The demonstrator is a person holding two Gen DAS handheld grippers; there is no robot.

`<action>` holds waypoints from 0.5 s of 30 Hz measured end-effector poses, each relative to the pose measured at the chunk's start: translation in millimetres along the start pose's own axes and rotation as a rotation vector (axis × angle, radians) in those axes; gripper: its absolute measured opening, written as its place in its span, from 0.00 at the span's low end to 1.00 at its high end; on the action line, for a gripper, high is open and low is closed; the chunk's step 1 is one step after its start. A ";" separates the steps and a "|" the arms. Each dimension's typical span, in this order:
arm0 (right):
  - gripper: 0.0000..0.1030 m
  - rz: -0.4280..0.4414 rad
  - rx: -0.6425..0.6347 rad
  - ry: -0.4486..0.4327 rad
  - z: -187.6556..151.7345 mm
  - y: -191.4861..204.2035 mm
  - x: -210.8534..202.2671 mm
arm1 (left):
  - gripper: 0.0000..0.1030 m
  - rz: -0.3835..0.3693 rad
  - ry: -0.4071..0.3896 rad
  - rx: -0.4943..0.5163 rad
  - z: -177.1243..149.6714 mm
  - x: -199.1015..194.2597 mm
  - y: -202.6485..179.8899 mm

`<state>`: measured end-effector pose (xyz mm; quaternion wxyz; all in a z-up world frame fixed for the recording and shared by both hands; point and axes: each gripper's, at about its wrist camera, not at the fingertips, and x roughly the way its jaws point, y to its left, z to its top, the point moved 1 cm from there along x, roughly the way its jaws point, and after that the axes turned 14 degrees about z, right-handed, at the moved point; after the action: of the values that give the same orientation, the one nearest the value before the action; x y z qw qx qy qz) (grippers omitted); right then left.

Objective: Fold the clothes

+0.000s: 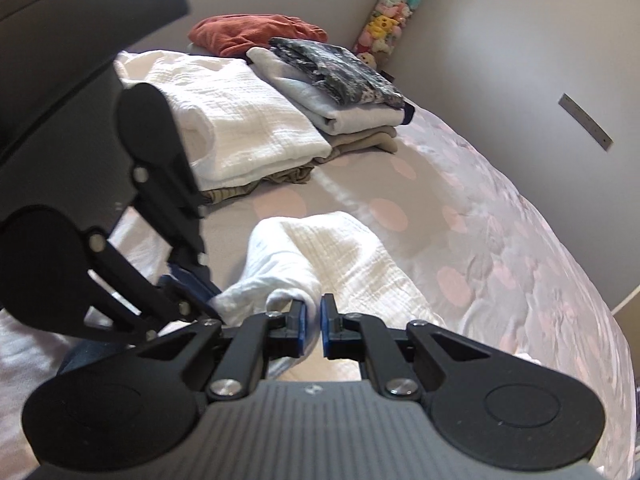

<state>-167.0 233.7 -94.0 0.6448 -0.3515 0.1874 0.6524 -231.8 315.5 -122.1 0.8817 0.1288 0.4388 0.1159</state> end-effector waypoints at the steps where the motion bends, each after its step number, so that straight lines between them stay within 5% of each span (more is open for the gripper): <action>1: 0.08 0.002 0.011 -0.006 0.6 -1.1 -0.2 | 0.04 0.000 0.012 -0.033 -2.6 -1.9 0.9; 10: 0.08 0.113 0.032 -0.058 11.4 18.2 5.9 | 0.04 0.001 0.116 -0.331 -26.5 -18.9 9.3; 14: 0.08 0.133 0.029 -0.057 12.2 31.6 12.8 | 0.10 0.020 0.095 -0.289 -22.1 -10.4 10.9; 15: 0.08 0.129 0.031 -0.061 12.1 32.8 12.4 | 0.22 0.025 0.088 -0.273 -20.6 -7.8 11.3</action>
<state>-200.5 247.7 -101.3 0.6120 -0.3087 0.1998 0.7001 -253.9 326.2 -124.6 0.8694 0.0081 0.4556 0.1909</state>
